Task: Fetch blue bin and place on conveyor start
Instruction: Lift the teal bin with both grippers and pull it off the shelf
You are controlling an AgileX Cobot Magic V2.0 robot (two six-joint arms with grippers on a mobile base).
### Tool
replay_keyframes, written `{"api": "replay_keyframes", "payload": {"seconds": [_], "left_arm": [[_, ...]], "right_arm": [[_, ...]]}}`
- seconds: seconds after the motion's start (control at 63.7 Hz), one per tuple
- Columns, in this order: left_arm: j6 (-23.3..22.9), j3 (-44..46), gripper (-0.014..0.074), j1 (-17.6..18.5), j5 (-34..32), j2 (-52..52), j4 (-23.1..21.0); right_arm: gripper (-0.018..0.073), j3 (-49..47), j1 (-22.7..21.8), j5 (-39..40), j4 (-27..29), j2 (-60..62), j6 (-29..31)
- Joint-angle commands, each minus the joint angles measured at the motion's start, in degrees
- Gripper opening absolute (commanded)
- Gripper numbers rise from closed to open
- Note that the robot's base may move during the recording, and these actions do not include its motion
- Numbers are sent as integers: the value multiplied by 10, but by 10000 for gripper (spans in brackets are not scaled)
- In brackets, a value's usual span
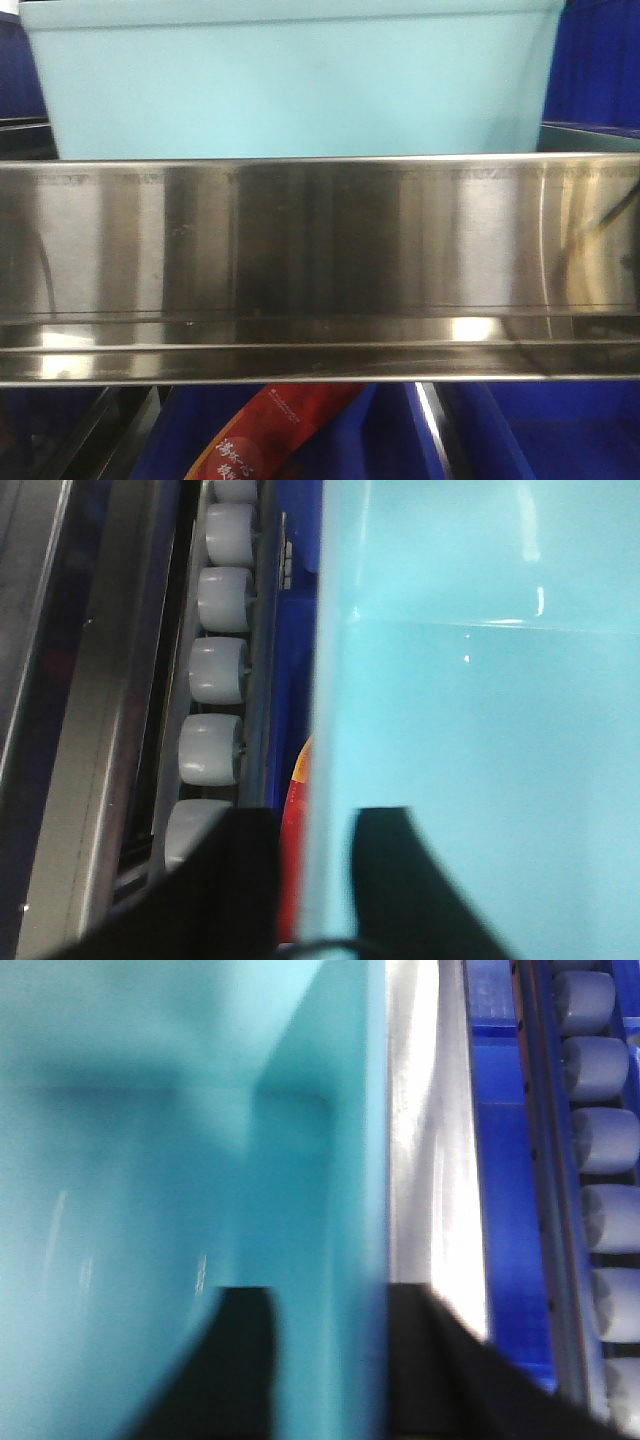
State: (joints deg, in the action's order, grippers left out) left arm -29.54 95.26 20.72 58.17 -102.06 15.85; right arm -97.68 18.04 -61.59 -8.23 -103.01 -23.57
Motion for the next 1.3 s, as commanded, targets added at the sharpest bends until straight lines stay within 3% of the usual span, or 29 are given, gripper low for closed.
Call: {"api": "replay_keyframes", "payload": {"seconds": [0.0,0.031,0.502,0.722,0.973,1.287], "left_arm": [[1,4,-85,-2,-5,2,-1],[1,4,-110,-2,-5,2,-1],[-35,4,-111,7,2,48,18],[-41,11,-111,31,6,109,45],[-41,104,-111,67,45,128,94],[-39,190,-111,75,44,128,104]], "right_arm": [[-107,-5,-3,8,-4,3,1],[-165,-5,-3,8,-4,3,1],[-162,-35,-2,-13,-39,40,-39],[-162,-37,23,-16,-70,92,-45],[-162,-110,45,-46,-102,121,-56],[-162,-198,45,-74,-111,121,-29]]}}
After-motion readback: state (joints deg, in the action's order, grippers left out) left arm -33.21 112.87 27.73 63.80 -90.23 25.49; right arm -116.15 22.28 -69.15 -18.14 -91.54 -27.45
